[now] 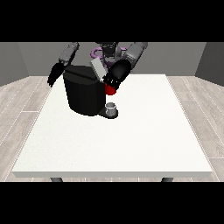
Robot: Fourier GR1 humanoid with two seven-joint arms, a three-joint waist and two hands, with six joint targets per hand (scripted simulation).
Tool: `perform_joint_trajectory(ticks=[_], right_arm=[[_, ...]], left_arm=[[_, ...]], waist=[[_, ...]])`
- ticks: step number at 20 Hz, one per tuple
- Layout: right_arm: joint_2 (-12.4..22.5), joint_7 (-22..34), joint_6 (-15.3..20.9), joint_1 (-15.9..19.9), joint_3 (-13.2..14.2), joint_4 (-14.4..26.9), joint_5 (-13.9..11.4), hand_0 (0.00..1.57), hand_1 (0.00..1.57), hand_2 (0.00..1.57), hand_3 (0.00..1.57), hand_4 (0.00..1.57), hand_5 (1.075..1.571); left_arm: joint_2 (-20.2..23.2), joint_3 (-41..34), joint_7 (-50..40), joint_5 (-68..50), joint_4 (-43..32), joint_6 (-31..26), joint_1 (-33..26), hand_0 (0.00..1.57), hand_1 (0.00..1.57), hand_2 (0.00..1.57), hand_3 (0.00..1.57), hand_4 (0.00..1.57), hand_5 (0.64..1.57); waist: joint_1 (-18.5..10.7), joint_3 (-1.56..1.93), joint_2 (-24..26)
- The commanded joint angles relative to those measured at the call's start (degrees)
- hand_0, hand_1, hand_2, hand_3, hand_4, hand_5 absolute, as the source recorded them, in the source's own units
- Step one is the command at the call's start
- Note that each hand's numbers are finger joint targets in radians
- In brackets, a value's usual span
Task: Insert the coffee pod into the coffee machine and close the lid
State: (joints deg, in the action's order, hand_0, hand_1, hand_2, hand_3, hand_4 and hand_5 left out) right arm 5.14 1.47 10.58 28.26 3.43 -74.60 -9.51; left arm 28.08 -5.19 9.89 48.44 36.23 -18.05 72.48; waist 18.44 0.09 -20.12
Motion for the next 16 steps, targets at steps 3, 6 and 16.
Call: perform_joint_trajectory(ticks=[3,6,16], right_arm=[[-0.1,-1.7,0.0,-0.5,1.2,0.7,1.1,0.0,0.0,0.0,0.0,0.0,1.571],[-2.2,-4.6,3.7,0.5,0.5,4.2,-1.3,0.0,0.0,0.0,0.0,0.0,1.571],[-0.6,1.0,1.0,1.4,-1.4,-0.9,-1.7,0.0,0.0,0.0,0.0,0.11,1.571]], left_arm=[[0.2,-0.6,3.1,0.1,0.2,2.7,-0.6,1.14,1.14,1.14,0.96,0.0,1.571],[-2.3,-0.7,0.6,-0.3,1.8,2.5,3.3,1.25,1.25,1.21,0.96,0.0,1.571],[4.5,-1.6,7.1,1.4,-0.9,4.3,2.8,1.14,1.14,1.12,0.84,0.0,1.571]], waist=[[-0.6,-0.07,-1.8],[-2.0,-0.05,-2.9],[1.2,-0.09,-3.3]])
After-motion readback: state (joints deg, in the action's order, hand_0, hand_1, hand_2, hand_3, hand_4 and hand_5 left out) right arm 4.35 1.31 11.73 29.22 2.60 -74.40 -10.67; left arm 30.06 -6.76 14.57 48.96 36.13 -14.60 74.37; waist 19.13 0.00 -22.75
